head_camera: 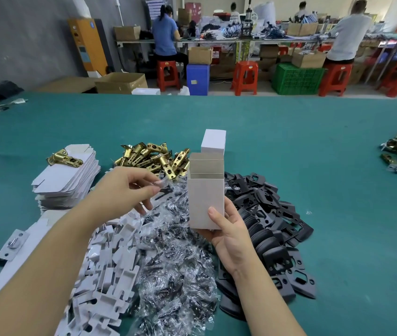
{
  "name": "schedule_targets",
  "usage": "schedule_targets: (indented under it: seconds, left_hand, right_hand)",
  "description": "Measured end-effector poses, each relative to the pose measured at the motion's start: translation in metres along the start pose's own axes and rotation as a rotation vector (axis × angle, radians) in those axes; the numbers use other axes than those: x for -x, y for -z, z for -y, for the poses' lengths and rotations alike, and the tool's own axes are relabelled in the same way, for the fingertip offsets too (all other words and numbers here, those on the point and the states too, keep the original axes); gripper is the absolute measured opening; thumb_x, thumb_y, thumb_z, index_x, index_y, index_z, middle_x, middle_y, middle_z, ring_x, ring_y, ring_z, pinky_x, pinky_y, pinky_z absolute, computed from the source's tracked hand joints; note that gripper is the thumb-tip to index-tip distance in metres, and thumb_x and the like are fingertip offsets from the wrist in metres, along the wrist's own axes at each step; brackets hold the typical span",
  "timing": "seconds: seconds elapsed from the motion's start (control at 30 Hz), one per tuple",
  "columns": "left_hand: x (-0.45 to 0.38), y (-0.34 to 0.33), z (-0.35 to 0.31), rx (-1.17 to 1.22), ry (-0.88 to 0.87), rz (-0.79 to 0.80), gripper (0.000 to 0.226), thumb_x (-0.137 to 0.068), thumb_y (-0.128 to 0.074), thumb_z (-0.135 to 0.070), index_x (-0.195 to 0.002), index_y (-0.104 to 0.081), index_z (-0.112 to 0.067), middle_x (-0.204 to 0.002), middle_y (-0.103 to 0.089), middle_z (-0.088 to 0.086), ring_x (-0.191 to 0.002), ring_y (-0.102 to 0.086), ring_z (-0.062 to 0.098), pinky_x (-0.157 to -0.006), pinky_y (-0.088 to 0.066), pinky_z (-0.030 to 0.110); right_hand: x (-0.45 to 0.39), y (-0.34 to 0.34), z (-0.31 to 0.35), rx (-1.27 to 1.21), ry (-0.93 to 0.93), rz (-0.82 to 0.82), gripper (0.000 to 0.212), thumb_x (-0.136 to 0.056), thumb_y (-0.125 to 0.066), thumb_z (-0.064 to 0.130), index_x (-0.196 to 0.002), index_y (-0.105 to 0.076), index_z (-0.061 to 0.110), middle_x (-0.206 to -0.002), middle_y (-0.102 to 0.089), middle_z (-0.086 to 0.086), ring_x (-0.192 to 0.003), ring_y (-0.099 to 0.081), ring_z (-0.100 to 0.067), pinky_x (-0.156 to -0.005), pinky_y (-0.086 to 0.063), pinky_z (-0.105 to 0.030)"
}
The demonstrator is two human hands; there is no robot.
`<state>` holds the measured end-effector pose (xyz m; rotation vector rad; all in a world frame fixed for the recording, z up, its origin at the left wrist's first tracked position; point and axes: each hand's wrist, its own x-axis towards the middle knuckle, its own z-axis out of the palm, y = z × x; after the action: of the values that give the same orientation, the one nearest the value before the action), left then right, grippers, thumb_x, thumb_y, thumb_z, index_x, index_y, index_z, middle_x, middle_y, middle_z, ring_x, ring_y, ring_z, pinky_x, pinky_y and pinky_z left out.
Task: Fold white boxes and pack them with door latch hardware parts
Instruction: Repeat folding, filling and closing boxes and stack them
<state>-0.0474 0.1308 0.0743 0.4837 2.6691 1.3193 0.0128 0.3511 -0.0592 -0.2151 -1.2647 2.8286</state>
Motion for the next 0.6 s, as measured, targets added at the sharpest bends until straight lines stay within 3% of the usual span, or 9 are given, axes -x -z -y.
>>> schedule_targets:
  seconds: [0.1,0.23,0.33,0.43,0.6]
  left_hand:
    - [0.004,0.001,-0.015,0.036,-0.097,-0.063,0.015,-0.092,-0.071,-0.005,-0.091,-0.076,-0.019,-0.077,-0.076,0.002,-0.066,-0.075,0.021,-0.061,-0.063,0.034]
    - [0.002,-0.005,-0.036,-0.037,-0.287,-0.228,0.014,-0.092,-0.072,-0.009,-0.089,-0.075,-0.022,-0.076,-0.074,-0.011,-0.053,-0.070,0.014,-0.046,-0.052,0.019]
    - [-0.004,-0.017,-0.053,-0.171,-0.389,-0.342,0.007,-0.092,-0.074,-0.018,-0.091,-0.077,-0.024,-0.067,-0.070,-0.018,-0.045,-0.059,0.009,-0.048,-0.043,0.014]
    - [-0.013,-0.032,-0.063,-0.382,-0.408,-0.334,0.010,-0.095,-0.070,-0.025,-0.098,-0.079,-0.026,-0.075,-0.074,-0.008,-0.057,-0.056,0.015,-0.062,-0.051,0.032]
    - [-0.020,-0.051,-0.066,-0.614,-0.329,-0.237,0.020,-0.102,-0.057,-0.034,-0.110,-0.075,-0.034,-0.096,-0.077,-0.003,-0.091,-0.067,0.026,-0.077,-0.053,0.037]
  right_hand:
    - [0.000,-0.001,-0.001,0.008,0.001,0.008,0.051,-0.082,-0.078,0.013,-0.130,-0.064,0.020,-0.128,-0.070,-0.013,-0.104,-0.072,-0.028,-0.081,-0.063,-0.046]
    - [0.000,0.000,-0.002,0.032,-0.008,0.039,0.059,-0.081,-0.081,0.014,-0.136,-0.060,0.020,-0.131,-0.069,-0.013,-0.108,-0.072,-0.029,-0.083,-0.062,-0.046]
    - [0.001,-0.001,-0.001,0.063,-0.014,0.090,0.056,-0.080,-0.084,0.017,-0.132,-0.065,0.025,-0.130,-0.070,-0.013,-0.107,-0.072,-0.029,-0.079,-0.062,-0.042]
    - [0.003,-0.002,0.000,0.092,-0.015,0.147,0.058,-0.072,-0.093,0.028,-0.125,-0.070,0.031,-0.124,-0.073,-0.009,-0.105,-0.072,-0.026,-0.079,-0.062,-0.040]
    - [0.003,-0.002,0.002,0.098,-0.005,0.150,0.056,-0.074,-0.090,0.028,-0.126,-0.069,0.029,-0.123,-0.072,-0.010,-0.105,-0.071,-0.026,-0.079,-0.061,-0.040]
